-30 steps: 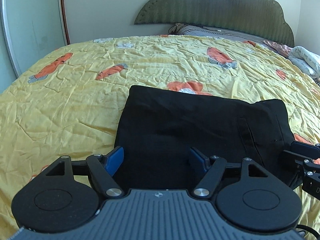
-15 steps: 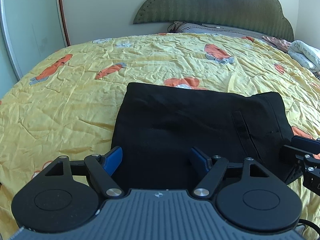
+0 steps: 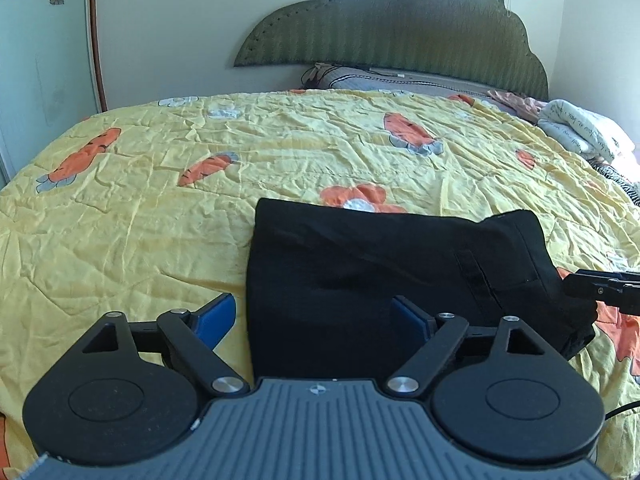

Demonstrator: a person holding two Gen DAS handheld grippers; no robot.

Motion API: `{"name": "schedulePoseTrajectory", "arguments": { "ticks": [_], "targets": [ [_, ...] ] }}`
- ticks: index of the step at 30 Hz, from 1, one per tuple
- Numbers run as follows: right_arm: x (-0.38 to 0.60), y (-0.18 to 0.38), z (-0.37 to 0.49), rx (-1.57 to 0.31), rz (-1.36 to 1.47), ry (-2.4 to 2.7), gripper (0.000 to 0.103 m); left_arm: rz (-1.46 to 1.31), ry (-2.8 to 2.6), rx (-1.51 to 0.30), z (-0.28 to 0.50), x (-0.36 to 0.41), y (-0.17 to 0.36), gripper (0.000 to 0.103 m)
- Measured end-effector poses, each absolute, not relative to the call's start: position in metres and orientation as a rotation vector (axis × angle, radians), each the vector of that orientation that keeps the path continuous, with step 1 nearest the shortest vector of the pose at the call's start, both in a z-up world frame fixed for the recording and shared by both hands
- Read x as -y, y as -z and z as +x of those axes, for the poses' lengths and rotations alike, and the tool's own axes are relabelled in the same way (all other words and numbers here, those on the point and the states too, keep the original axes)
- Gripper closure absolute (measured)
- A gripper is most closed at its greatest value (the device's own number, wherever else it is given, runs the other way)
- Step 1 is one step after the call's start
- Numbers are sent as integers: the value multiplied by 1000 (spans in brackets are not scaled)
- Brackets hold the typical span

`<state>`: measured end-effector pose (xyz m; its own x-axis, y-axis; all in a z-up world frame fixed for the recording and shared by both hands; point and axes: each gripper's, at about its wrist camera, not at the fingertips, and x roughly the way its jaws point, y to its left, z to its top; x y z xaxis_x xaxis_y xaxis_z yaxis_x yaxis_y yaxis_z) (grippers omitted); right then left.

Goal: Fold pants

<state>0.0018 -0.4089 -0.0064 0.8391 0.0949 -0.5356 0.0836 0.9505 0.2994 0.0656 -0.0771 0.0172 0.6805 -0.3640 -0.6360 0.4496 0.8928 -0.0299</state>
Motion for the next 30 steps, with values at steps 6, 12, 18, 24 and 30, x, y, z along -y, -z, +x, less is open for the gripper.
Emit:
{"name": "schedulePoseTrajectory", "arguments": {
  "ticks": [6,12,18,24,30],
  "targets": [
    [446,30,24,-634,504,-88,52,-86,564,-814,109,30,-9,15],
    [479,50,43,-680,687,-302,45,-328,727,-1020,151,-2,19,15],
    [501,57,62,-744,762,-501,43,-446,934,-1092,167,-1,35,15],
    [503,64,85,-729,849,-656,39,-544,996,-1083,174,-2,46,14],
    [500,63,98,-705,875,-588,46,-527,977,-1055,172,9,46,16]
  ]
}}
